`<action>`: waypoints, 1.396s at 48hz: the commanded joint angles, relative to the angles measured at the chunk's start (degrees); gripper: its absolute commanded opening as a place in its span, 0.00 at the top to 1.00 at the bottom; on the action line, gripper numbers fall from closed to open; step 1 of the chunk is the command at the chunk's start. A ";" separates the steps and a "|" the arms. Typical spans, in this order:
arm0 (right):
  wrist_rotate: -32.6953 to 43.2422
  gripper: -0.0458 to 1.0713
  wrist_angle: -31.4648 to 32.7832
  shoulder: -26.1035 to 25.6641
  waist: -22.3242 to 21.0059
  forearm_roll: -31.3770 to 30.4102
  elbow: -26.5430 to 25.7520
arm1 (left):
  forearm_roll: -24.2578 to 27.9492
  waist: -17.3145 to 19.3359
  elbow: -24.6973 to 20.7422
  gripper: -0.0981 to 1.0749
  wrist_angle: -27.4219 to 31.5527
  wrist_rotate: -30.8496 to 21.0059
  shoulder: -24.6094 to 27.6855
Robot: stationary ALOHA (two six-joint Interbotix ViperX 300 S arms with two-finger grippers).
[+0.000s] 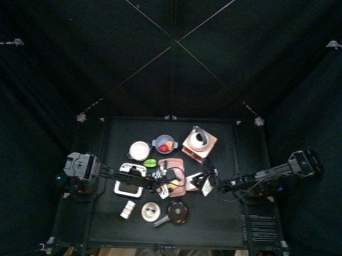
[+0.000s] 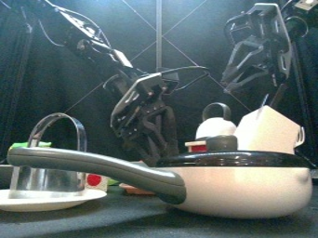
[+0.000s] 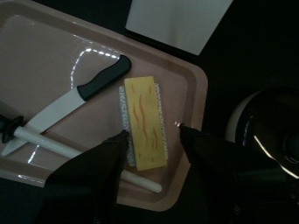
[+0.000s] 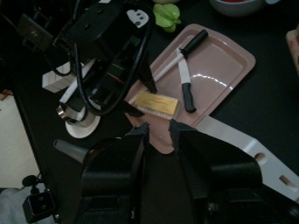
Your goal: Grab corn
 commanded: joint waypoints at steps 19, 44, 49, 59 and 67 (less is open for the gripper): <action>-0.09 0.35 -0.18 -0.26 0.44 -0.18 -0.62 | 5.01 -2.72 6.59 0.18 5.27 0.44 -13.01; -0.09 0.35 -0.26 1.23 0.09 -0.09 -0.70 | 8.00 -9.23 17.23 0.16 26.81 0.53 -29.97; -0.09 0.35 -0.53 1.23 0.18 -0.18 -0.53 | 7.73 -9.93 20.13 0.13 27.60 0.53 -33.40; -0.09 0.35 -0.70 1.76 0.00 -0.35 -0.70 | 6.77 -10.02 26.37 0.05 27.33 0.53 -39.73; -0.09 0.35 -0.70 2.29 0.00 -0.26 -0.70 | 4.83 -10.11 30.41 0.05 26.98 0.44 -43.68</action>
